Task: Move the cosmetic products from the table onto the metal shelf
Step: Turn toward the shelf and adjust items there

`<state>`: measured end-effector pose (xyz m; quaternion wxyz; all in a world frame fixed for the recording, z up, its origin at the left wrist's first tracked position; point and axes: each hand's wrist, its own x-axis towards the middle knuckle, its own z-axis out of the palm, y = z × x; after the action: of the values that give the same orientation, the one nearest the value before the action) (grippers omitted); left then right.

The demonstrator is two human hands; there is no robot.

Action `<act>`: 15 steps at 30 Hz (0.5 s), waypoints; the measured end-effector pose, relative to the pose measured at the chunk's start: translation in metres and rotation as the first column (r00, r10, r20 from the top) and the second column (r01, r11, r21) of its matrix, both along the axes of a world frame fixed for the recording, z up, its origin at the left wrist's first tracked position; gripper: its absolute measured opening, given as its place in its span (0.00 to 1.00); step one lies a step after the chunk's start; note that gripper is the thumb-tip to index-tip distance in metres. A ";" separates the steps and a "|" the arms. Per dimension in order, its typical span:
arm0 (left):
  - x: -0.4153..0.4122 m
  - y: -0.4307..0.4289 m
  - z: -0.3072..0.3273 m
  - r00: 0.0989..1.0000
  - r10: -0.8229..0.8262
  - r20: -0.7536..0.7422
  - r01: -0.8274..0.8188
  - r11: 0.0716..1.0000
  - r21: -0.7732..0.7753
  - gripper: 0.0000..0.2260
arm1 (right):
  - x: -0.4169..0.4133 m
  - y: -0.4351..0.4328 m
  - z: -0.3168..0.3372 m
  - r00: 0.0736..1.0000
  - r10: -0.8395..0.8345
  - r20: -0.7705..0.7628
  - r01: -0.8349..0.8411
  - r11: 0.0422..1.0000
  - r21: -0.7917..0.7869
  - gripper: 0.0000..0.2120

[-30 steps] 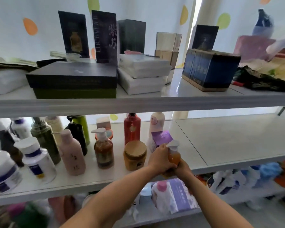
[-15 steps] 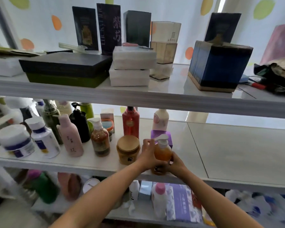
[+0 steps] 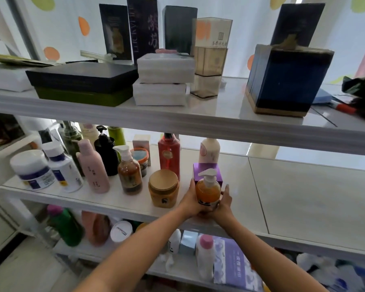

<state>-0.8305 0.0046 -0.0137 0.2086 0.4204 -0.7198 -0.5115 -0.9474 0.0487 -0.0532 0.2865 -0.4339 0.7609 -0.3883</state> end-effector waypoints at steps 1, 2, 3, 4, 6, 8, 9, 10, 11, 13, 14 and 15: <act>-0.001 -0.002 0.000 1.000 -0.003 0.007 0.003 1.000 0.011 0.50 | -0.004 -0.003 -0.001 1.000 -0.001 -0.025 0.001 1.000 0.011 0.58; -0.002 -0.004 0.000 1.000 -0.009 0.012 0.009 1.000 0.019 0.50 | -0.006 -0.005 0.001 0.999 0.004 -0.053 -0.003 1.000 0.014 0.56; -0.002 -0.005 0.001 1.000 -0.015 0.022 0.014 1.000 0.026 0.50 | -0.007 -0.008 0.001 0.997 -0.001 -0.077 0.002 1.000 0.003 0.53; -0.003 -0.007 0.001 0.999 -0.016 0.029 0.015 0.999 0.034 0.50 | -0.007 -0.011 0.002 0.996 -0.016 -0.093 0.014 1.000 -0.023 0.50; -0.005 -0.010 0.001 0.999 -0.018 0.050 0.016 0.999 0.043 0.51 | -0.007 -0.014 0.002 0.999 -0.021 -0.038 0.019 0.998 -0.065 0.48; -0.007 -0.015 0.001 0.998 -0.016 0.065 0.013 0.999 0.047 0.52 | -0.006 -0.015 0.000 0.999 0.029 0.026 -0.027 0.997 -0.072 0.52; -0.008 -0.017 0.001 0.997 -0.017 0.071 0.013 0.999 0.052 0.53 | -0.006 -0.016 -0.001 0.998 0.048 0.043 -0.045 0.997 -0.068 0.52; -0.009 -0.019 0.001 0.997 -0.019 0.076 0.015 0.998 0.063 0.53 | -0.007 -0.017 -0.002 0.997 0.059 0.051 -0.055 0.996 -0.072 0.52; -0.010 -0.021 0.002 0.997 -0.019 0.080 0.014 0.997 0.070 0.53 | -0.008 -0.020 -0.001 0.996 0.068 0.060 -0.064 0.995 -0.070 0.52; -0.013 -0.025 0.002 0.996 -0.017 0.092 0.010 0.997 0.075 0.53 | -0.011 -0.024 0.001 0.993 0.082 0.085 -0.077 0.995 -0.066 0.51; -0.015 -0.028 0.002 0.995 -0.016 0.097 0.009 0.997 0.077 0.53 | -0.013 -0.026 0.001 0.991 0.090 0.099 -0.085 0.994 -0.063 0.50; -0.016 -0.030 0.002 0.995 -0.017 0.101 0.009 0.997 0.079 0.53 | -0.014 -0.028 0.002 0.989 0.094 0.110 -0.089 0.995 -0.054 0.50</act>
<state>-0.8464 -0.0257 -0.0119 0.1517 0.4491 -0.7116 -0.5185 -0.9609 0.0205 -0.0514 0.3355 -0.4528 0.7131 -0.4170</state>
